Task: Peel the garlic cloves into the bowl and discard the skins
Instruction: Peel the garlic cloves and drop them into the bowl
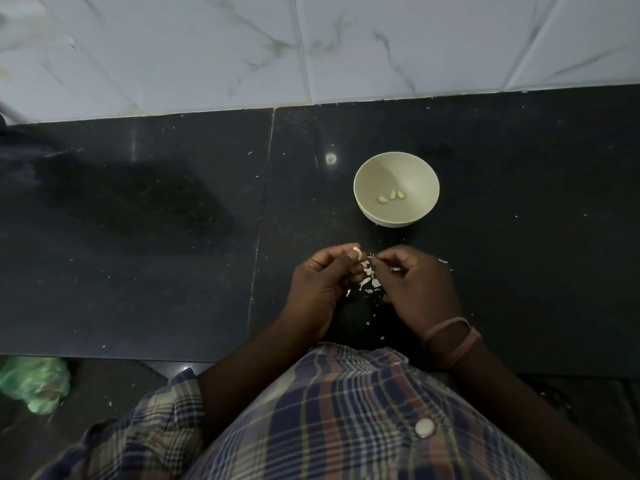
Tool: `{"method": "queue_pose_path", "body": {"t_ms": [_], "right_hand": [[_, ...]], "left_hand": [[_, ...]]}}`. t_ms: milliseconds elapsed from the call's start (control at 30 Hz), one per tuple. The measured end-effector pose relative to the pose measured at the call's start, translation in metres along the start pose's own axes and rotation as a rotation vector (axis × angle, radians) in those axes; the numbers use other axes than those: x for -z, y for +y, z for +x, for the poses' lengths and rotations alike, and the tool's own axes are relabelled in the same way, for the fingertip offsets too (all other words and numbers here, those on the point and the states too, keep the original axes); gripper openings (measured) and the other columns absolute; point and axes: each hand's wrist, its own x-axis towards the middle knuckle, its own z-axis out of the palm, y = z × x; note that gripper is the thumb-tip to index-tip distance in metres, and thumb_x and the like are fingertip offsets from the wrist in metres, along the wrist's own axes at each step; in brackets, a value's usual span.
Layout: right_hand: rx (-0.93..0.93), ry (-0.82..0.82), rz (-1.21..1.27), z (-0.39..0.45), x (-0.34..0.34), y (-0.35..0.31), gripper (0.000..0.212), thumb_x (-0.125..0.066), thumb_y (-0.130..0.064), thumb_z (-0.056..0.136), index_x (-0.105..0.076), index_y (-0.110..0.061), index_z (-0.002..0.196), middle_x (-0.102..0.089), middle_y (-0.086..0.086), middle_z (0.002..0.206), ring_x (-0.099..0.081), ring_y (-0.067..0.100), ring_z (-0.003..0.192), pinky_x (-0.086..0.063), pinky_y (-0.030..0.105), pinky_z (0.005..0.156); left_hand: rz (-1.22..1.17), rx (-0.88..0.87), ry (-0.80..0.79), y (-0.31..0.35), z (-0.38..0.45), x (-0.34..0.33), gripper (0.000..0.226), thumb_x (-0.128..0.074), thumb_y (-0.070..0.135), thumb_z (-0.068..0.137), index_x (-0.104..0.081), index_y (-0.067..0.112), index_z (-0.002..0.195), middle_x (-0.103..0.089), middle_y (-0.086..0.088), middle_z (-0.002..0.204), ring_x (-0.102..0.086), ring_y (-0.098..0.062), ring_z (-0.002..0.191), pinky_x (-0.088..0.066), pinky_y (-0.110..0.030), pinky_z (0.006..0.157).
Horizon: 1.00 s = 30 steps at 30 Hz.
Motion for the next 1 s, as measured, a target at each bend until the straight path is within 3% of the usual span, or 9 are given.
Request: {"method": "queue_pose_path", "body": {"t_ms": [67,200,267,333,500,700,833,1000], "right_hand": [[0.022,0.054,-0.033,0.001,0.000,0.000,0.004,-0.074,-0.024,0.089,-0.071,-0.022,0.087,-0.071,-0.010,0.081,-0.069,0.008,0.073,-0.060,0.043,0.072],[0.071,0.066,0.018,0.002,0.000,-0.006,0.014,-0.075,-0.015,0.087,-0.074,-0.018,0.101,-0.075,-0.009,0.092,-0.068,0.000,0.085,-0.054,0.019,0.079],[0.058,0.074,0.102,0.002,-0.002,-0.012,0.011,-0.075,-0.017,0.088,-0.077,-0.016,0.099,-0.076,-0.009,0.092,-0.069,-0.001,0.086,-0.052,0.013,0.078],[0.020,0.072,0.162,0.002,-0.004,-0.014,0.009,-0.075,-0.020,0.089,-0.079,-0.017,0.096,-0.076,-0.009,0.088,-0.070,-0.001,0.083,-0.053,0.014,0.076],[-0.056,0.060,0.276,0.002,-0.006,-0.015,0.006,-0.075,-0.020,0.089,-0.079,-0.016,0.092,-0.077,-0.004,0.080,-0.073,0.008,0.074,-0.059,0.026,0.069],[-0.102,0.017,0.307,0.003,-0.006,-0.015,0.007,-0.070,-0.013,0.092,-0.076,-0.013,0.088,-0.075,0.001,0.075,-0.073,0.017,0.065,-0.058,0.027,0.060],[-0.139,-0.002,0.341,0.005,-0.009,-0.017,0.007,-0.068,-0.012,0.093,-0.073,-0.009,0.089,-0.073,0.006,0.073,-0.071,0.024,0.058,-0.055,0.028,0.053],[-0.191,0.014,0.387,0.006,-0.010,-0.017,0.009,-0.067,-0.014,0.094,-0.070,-0.006,0.091,-0.073,0.013,0.075,-0.069,0.027,0.054,-0.055,0.033,0.051]], "left_hand": [[0.058,-0.048,0.014,-0.001,0.000,0.001,0.013,-0.069,0.010,0.092,-0.075,0.008,0.103,-0.075,-0.015,0.100,-0.068,-0.020,0.089,-0.056,-0.029,0.080],[0.151,-0.104,0.058,0.000,-0.001,0.003,0.011,-0.074,0.014,0.089,-0.079,0.015,0.099,-0.076,-0.014,0.094,-0.068,-0.021,0.085,-0.054,-0.033,0.078],[0.231,-0.138,0.054,0.000,-0.002,0.003,0.011,-0.075,0.015,0.090,-0.079,0.016,0.099,-0.077,-0.013,0.092,-0.070,-0.023,0.084,-0.056,-0.040,0.079],[0.306,-0.178,0.033,0.001,-0.005,0.002,0.012,-0.074,0.016,0.090,-0.079,0.015,0.101,-0.078,-0.013,0.094,-0.073,-0.027,0.088,-0.057,-0.046,0.085],[0.454,-0.271,0.016,0.007,-0.010,-0.001,0.014,-0.072,0.013,0.092,-0.079,0.010,0.104,-0.079,-0.005,0.094,-0.076,-0.022,0.090,-0.060,-0.036,0.082],[0.520,-0.302,0.016,0.006,-0.010,0.000,0.014,-0.071,0.012,0.092,-0.079,0.012,0.103,-0.079,-0.001,0.094,-0.076,-0.020,0.090,-0.061,-0.040,0.084],[0.448,-0.265,0.028,0.005,-0.008,0.000,0.012,-0.069,0.012,0.094,-0.078,0.010,0.102,-0.079,-0.008,0.091,-0.075,-0.027,0.088,-0.061,-0.046,0.084],[0.179,-0.122,0.013,0.004,-0.002,-0.002,0.012,-0.065,0.008,0.095,-0.073,0.004,0.102,-0.076,-0.016,0.095,-0.071,-0.022,0.087,-0.058,-0.031,0.078]]}}
